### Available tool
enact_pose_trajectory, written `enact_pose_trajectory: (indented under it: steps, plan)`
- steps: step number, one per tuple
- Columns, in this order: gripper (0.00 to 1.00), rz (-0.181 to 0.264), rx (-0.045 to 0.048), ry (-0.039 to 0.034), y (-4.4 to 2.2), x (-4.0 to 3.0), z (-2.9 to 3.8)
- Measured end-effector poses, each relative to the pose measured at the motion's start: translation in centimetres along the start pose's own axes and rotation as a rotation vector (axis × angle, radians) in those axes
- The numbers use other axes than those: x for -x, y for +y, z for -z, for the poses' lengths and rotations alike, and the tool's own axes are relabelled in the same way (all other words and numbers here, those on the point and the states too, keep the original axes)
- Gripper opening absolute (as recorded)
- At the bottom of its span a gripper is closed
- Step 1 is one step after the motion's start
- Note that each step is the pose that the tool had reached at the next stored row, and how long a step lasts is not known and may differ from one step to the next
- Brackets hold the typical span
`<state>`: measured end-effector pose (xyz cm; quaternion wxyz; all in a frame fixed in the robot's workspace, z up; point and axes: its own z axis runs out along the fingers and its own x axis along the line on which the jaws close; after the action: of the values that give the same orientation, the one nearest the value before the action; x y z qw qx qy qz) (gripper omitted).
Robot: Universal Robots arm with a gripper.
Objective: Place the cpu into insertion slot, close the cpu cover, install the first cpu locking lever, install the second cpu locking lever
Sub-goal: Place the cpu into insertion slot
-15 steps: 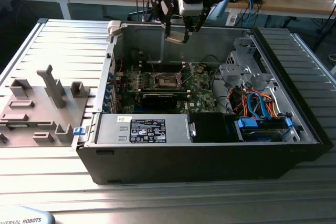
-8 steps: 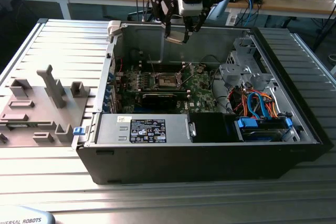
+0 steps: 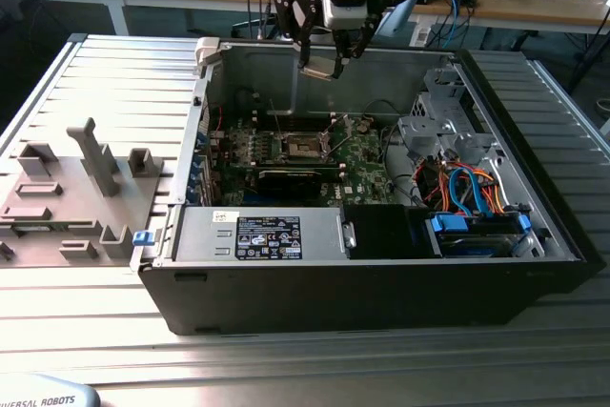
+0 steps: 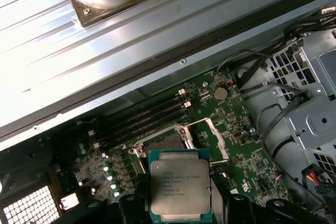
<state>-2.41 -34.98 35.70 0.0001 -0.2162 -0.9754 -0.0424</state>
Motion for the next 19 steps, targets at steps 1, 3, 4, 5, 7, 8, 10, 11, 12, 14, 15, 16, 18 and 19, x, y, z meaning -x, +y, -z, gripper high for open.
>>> enact_pose_trajectory:
  steps: [1,3,4,5,7,8,10,11,12,14,15,16,18,19]
  plan:
    - [0.54,-0.001,0.0000,-0.0001,0.00,0.00,0.00]
    - [0.54,-0.004,0.0001,-0.0003,0.00,0.00,0.00]
    - [0.54,-0.006,0.0001,-0.0005,0.00,0.00,0.00]
    - [0.54,-0.006,0.0001,-0.0006,0.00,0.00,0.00]
    - [0.54,-0.009,0.0002,-0.0008,0.00,0.00,0.00]
    - [0.54,-0.010,0.0002,-0.0008,0.00,0.00,0.00]
    - [0.54,-0.013,0.0002,-0.0011,0.00,0.00,0.00]
    - [0.54,-0.014,0.0002,-0.0012,0.00,0.00,0.00]
    - [0.54,-0.015,0.0002,-0.0013,0.00,0.00,0.00]
    - [0.54,-0.017,0.0002,-0.0014,0.00,0.00,0.00]
    - [0.54,-0.018,0.0003,-0.0015,0.00,0.00,0.00]
    - [0.54,-0.019,0.0003,-0.0016,0.00,0.00,0.00]
    - [0.54,-0.020,0.0003,-0.0017,0.00,0.00,0.00]
    - [0.54,-0.022,0.0003,-0.0018,0.00,0.00,0.00]
